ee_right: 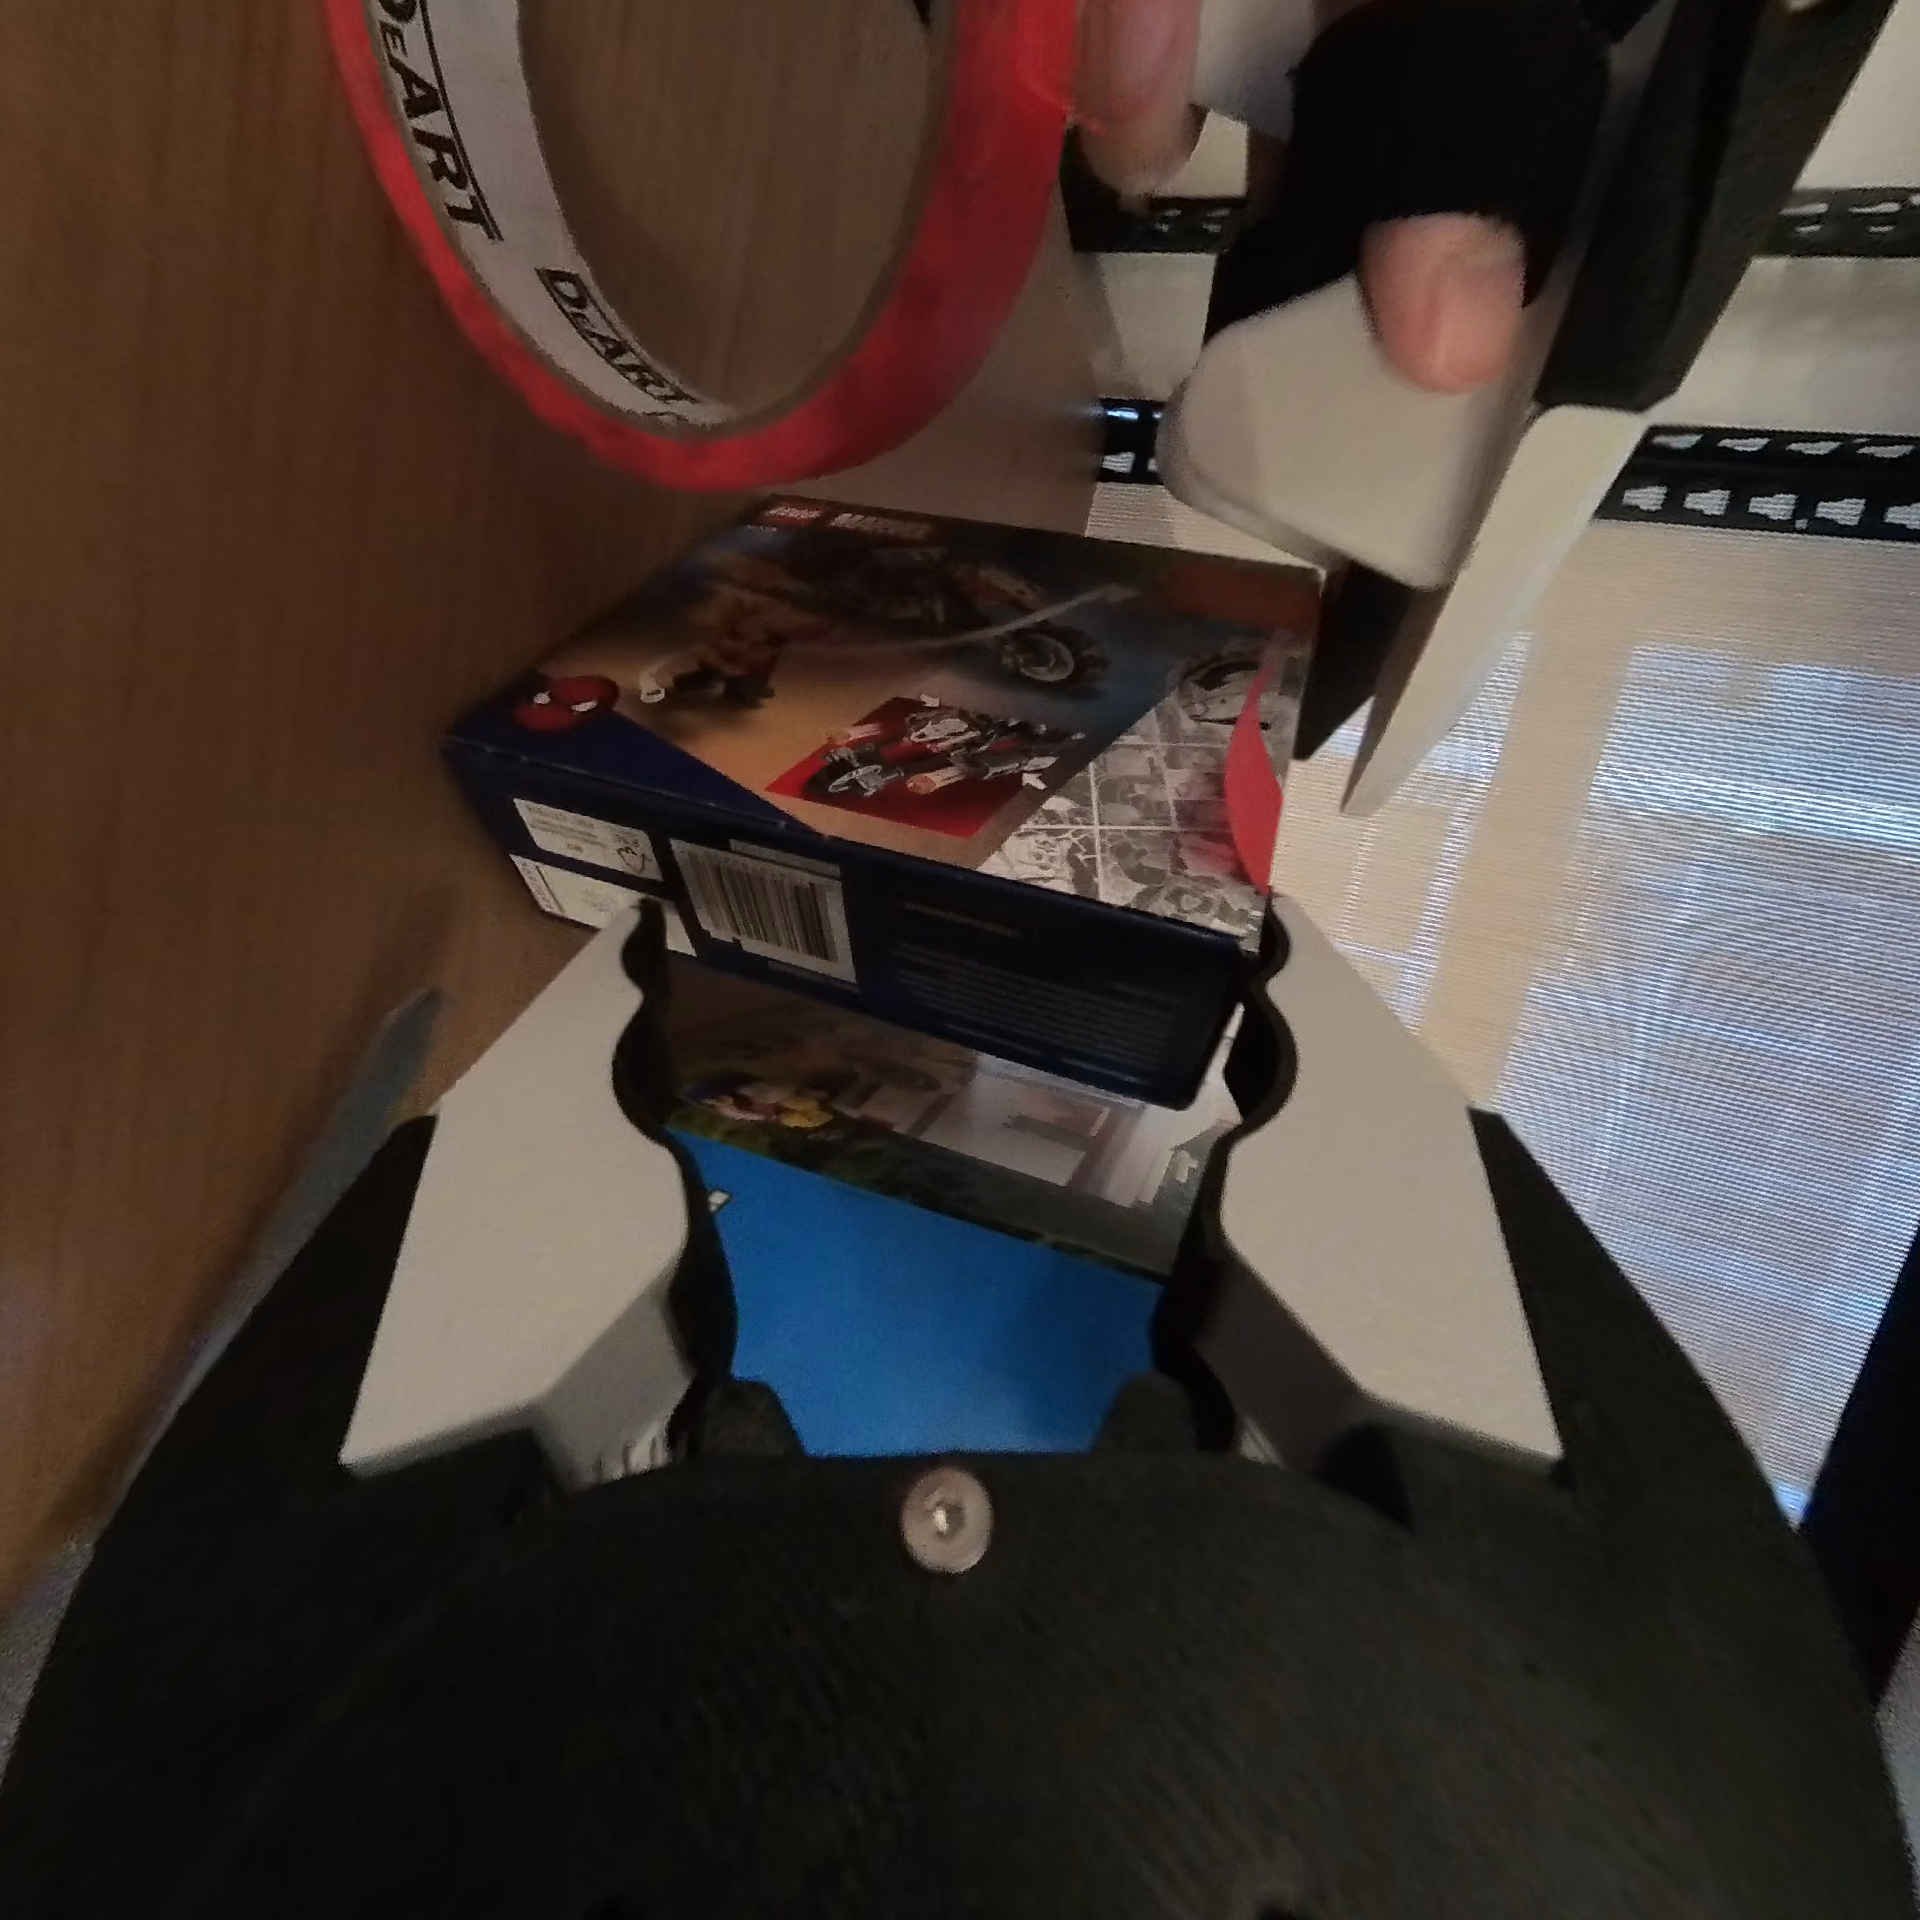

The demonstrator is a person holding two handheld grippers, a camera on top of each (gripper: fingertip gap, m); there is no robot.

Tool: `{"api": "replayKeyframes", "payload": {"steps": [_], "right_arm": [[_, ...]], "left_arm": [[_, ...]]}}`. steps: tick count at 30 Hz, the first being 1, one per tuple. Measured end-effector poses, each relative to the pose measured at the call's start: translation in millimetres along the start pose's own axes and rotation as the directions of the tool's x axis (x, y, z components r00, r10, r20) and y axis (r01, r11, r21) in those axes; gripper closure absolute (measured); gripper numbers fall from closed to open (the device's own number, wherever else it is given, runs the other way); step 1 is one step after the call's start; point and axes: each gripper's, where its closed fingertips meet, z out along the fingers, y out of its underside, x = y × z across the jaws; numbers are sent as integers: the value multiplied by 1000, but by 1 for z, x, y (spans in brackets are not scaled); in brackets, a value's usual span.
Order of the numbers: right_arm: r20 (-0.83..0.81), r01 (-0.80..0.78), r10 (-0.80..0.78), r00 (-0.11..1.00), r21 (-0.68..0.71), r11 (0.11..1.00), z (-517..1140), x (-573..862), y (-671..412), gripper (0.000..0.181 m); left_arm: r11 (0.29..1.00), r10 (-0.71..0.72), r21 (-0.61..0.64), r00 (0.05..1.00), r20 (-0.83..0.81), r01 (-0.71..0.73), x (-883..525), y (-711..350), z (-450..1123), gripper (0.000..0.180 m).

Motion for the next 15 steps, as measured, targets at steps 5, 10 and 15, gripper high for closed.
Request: {"api": "replayKeyframes", "payload": {"steps": [5, 10, 15], "right_arm": [[4, 60, -60, 998, -8, 998, -2, 1, -3, 75], [2, 46, -46, 999, -4, 999, -2, 0, 1, 74], [1, 52, -52, 999, -7, 999, -3, 0, -2, 74]], "left_arm": [[989, 145, 36, 989, 17, -145, 27, -22, -29, 138], [737, 675, -167, 722, 150, -655, 76, -4, -46, 141], [238, 971, -478, 221, 93, -846, 73, 31, -44, 152]]}}
